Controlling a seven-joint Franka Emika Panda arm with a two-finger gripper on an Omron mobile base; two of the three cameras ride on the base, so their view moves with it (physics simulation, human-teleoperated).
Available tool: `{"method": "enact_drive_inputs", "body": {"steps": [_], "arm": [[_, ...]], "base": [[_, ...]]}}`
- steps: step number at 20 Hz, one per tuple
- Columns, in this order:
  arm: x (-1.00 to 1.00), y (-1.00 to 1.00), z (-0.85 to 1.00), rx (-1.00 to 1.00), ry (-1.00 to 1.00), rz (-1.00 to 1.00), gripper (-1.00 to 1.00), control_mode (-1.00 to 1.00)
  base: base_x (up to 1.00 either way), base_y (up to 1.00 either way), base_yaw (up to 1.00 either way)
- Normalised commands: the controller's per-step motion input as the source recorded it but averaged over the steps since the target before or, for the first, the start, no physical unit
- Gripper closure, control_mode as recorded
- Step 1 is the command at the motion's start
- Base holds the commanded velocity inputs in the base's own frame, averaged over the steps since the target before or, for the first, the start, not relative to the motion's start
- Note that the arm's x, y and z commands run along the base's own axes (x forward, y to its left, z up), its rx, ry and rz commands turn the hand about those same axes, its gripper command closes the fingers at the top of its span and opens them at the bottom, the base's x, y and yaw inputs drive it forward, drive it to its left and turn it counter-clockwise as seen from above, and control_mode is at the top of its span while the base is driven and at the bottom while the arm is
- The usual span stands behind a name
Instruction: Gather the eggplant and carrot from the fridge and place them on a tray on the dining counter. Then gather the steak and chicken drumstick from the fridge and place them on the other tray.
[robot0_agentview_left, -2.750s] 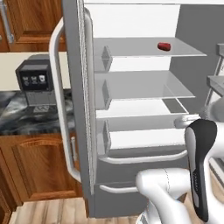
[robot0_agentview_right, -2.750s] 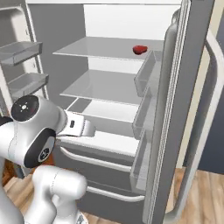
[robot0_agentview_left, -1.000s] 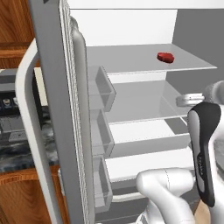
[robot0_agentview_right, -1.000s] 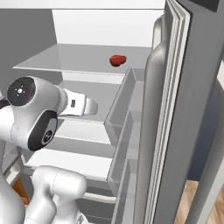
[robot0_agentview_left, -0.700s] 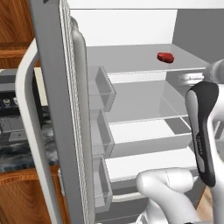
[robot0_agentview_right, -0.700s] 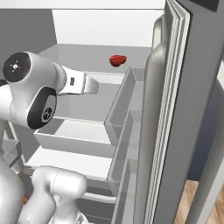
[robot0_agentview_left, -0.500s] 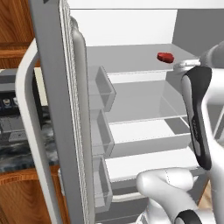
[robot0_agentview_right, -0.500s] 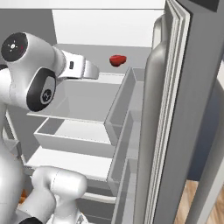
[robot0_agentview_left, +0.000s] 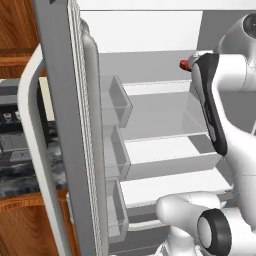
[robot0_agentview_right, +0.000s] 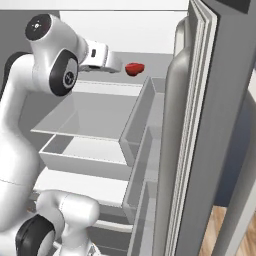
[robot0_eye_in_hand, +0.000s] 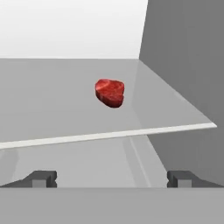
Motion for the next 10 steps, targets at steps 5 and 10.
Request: {"method": "enact_drive_inputs", "body": {"steps": [5, 10], "arm": [[0.67, -0.46, -0.21, 0.0, 0.0, 0.0, -1.0, -1.0], [0.61, -0.23, -0.3, 0.0, 0.02, 0.01, -1.0, -1.0]], "base": [[0.0, 0.0, 0.0], [0.0, 0.0, 0.0]]}}
